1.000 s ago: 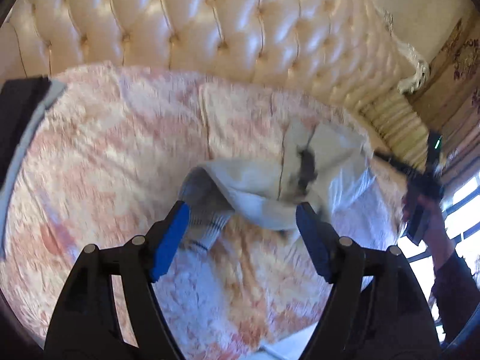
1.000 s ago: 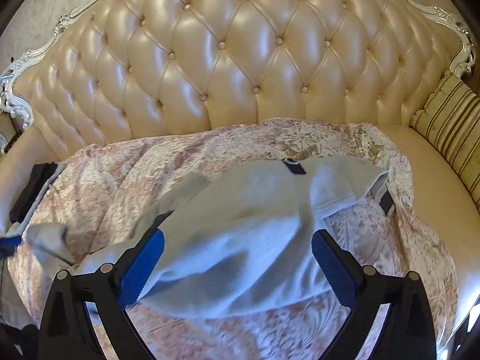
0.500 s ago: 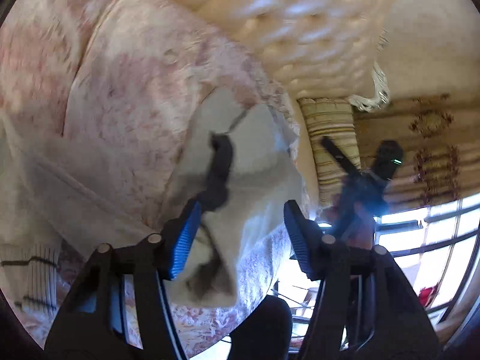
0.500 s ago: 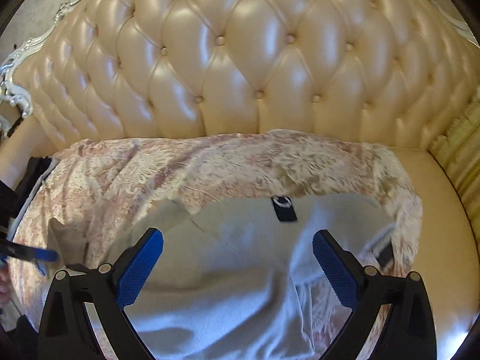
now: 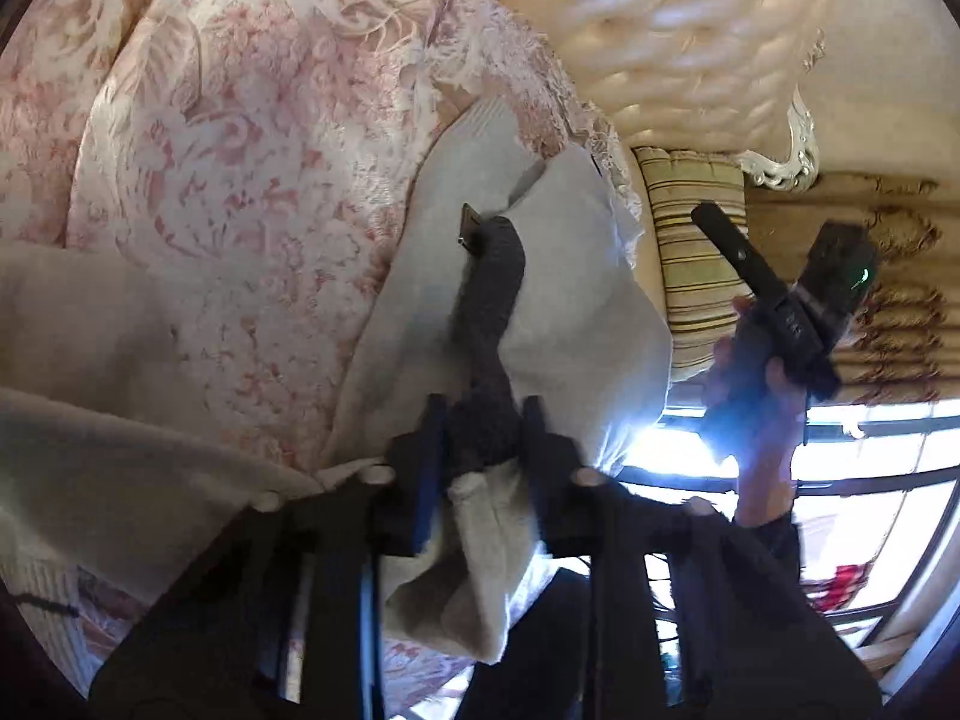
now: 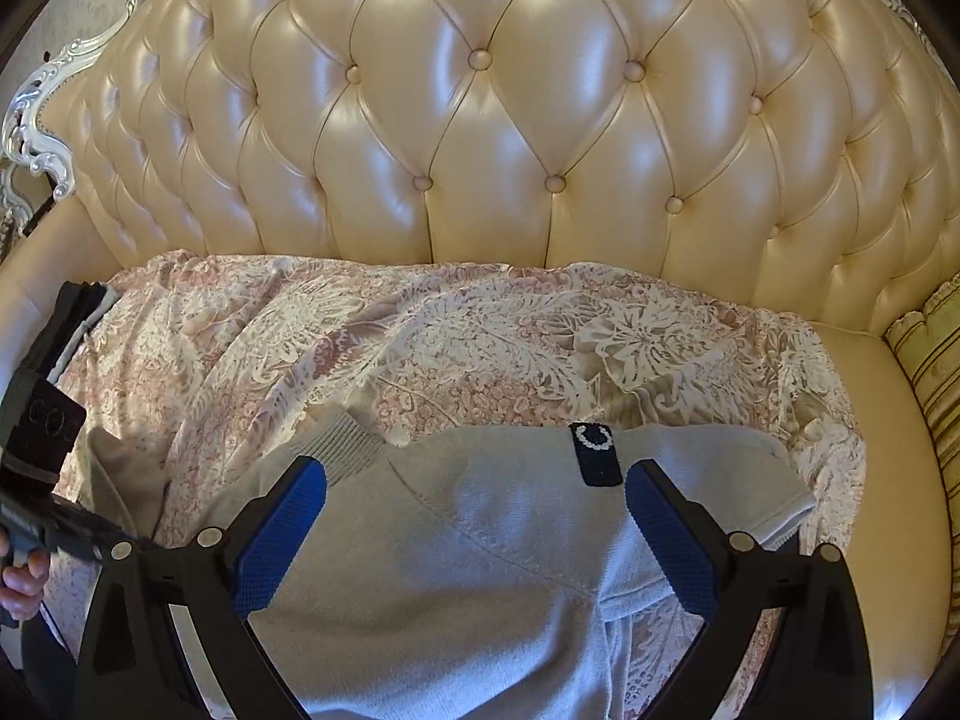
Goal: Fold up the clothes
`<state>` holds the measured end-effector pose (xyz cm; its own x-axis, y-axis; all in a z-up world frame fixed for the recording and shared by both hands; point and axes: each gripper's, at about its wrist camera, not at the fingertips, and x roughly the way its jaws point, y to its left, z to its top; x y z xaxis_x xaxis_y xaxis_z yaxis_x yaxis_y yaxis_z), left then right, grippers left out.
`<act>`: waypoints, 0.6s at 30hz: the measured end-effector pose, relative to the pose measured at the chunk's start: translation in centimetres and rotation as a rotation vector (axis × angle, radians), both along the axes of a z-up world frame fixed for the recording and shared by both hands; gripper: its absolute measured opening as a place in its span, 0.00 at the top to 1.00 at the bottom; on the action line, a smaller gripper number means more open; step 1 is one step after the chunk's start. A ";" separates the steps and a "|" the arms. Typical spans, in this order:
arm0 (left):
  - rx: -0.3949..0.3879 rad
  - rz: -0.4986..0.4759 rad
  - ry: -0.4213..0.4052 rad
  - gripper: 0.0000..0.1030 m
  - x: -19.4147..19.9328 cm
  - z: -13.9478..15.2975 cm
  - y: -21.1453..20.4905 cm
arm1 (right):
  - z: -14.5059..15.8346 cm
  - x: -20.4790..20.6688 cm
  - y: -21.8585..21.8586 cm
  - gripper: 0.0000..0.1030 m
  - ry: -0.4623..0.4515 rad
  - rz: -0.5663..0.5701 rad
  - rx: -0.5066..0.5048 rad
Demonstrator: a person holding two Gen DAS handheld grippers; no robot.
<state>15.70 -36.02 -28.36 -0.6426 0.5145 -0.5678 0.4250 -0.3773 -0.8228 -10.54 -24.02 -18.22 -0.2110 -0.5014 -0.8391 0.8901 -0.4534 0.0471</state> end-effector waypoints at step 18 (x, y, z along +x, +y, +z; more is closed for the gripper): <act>-0.361 -0.180 0.146 0.83 4.6 5.5 10.5 | -0.7 5.7 -4.8 0.02 0.146 0.614 0.280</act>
